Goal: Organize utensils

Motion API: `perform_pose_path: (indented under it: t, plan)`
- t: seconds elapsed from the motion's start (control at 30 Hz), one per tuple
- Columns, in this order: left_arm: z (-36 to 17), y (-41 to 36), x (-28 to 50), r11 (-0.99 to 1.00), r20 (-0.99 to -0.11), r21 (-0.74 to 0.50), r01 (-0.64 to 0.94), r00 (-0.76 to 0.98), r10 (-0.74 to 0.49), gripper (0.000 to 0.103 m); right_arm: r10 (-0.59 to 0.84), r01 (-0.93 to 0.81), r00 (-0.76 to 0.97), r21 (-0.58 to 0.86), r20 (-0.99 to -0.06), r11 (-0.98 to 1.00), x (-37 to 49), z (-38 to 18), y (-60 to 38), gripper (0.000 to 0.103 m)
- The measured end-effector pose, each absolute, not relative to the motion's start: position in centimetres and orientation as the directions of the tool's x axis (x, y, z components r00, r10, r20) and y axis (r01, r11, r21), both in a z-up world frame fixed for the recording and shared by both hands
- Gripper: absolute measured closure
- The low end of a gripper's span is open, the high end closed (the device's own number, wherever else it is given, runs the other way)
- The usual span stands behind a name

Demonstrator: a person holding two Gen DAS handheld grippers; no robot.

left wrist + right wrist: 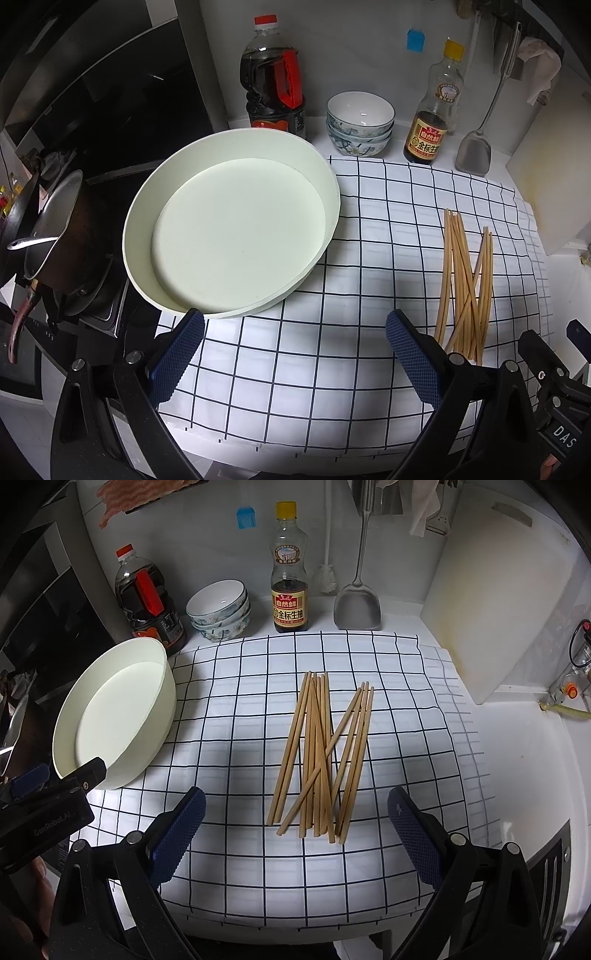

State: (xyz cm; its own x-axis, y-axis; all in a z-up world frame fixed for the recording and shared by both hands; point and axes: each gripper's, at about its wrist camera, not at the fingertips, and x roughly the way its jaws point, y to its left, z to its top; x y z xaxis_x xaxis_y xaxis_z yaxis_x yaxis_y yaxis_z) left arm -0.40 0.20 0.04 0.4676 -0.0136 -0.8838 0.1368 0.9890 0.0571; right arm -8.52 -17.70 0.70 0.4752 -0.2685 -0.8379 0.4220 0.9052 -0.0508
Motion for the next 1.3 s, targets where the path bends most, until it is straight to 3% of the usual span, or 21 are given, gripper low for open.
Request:
perform_pose_path:
  t: [1.3]
  plan:
    - [0.0, 0.23, -0.44, 0.989, -0.884, 0.057, 0.137, 0.468, -0.014, 0.006, -0.26, 0.42, 0.478, -0.041, -0.839, 0.906, -8.72, 0.58, -17.78, 0.009]
